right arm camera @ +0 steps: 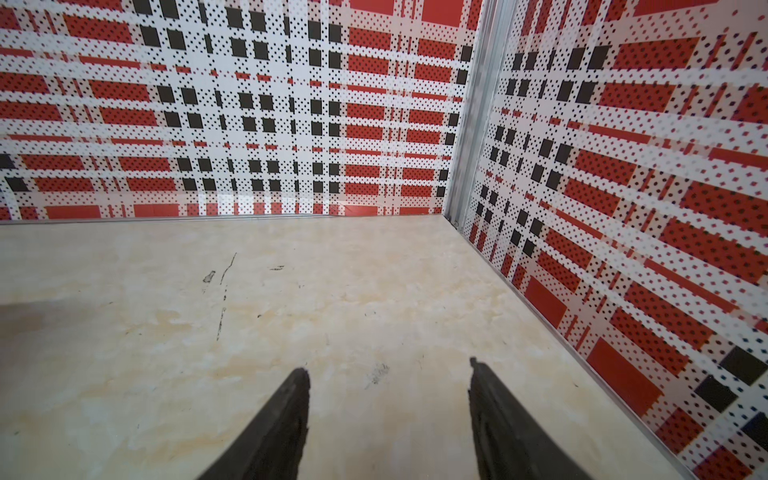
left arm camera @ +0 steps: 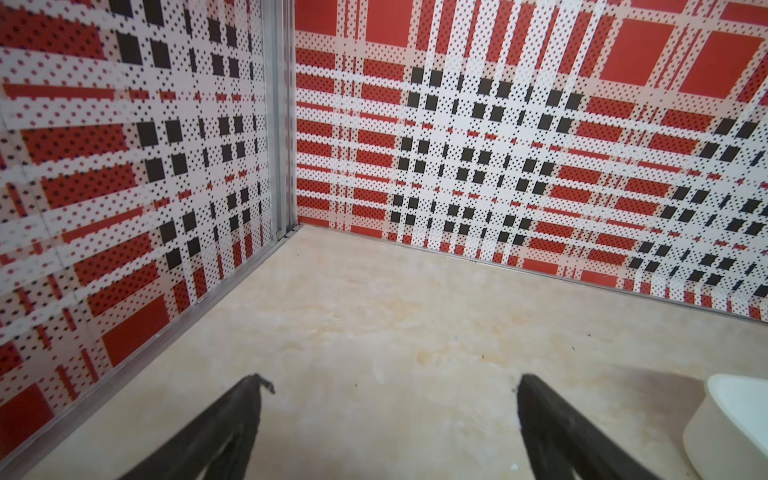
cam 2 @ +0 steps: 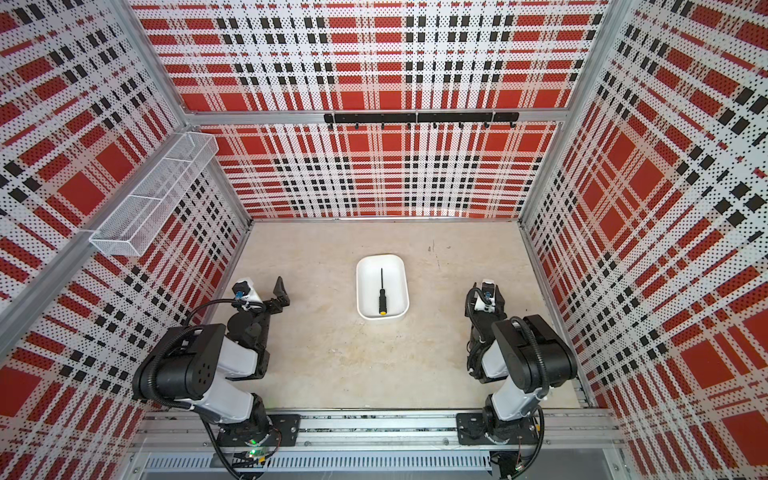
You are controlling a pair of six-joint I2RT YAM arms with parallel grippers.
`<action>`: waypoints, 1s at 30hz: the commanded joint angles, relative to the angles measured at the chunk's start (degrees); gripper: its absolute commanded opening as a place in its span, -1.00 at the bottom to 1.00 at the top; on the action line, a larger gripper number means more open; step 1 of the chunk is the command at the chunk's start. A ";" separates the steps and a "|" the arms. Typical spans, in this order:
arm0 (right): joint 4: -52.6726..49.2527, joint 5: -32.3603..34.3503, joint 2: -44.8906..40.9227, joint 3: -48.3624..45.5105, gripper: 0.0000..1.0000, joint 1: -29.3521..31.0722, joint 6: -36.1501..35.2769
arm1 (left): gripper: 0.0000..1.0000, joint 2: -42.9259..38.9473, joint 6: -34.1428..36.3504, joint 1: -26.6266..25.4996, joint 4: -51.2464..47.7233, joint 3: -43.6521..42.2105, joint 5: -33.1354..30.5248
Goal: Put the screwdriver in the bin
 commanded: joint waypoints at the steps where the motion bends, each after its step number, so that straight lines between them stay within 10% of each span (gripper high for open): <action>1: -6.51 -1.21 -1.64 3.91 0.28 -1.04 0.99 | 0.96 0.00 2.83 -1.56 -3.32 2.45 -0.73; 13: -18.50 -8.64 -3.33 8.16 0.42 -6.72 6.49 | 0.96 -0.01 3.02 -2.05 -4.09 2.91 -1.85; 19: -18.37 -8.50 -3.34 8.02 1.00 -6.66 6.41 | 0.96 -0.07 3.02 -2.10 -4.09 2.74 -1.97; 30: -18.03 -8.32 -3.31 7.95 1.00 -6.64 6.18 | 0.96 -0.13 3.04 -2.23 -3.92 2.65 -2.16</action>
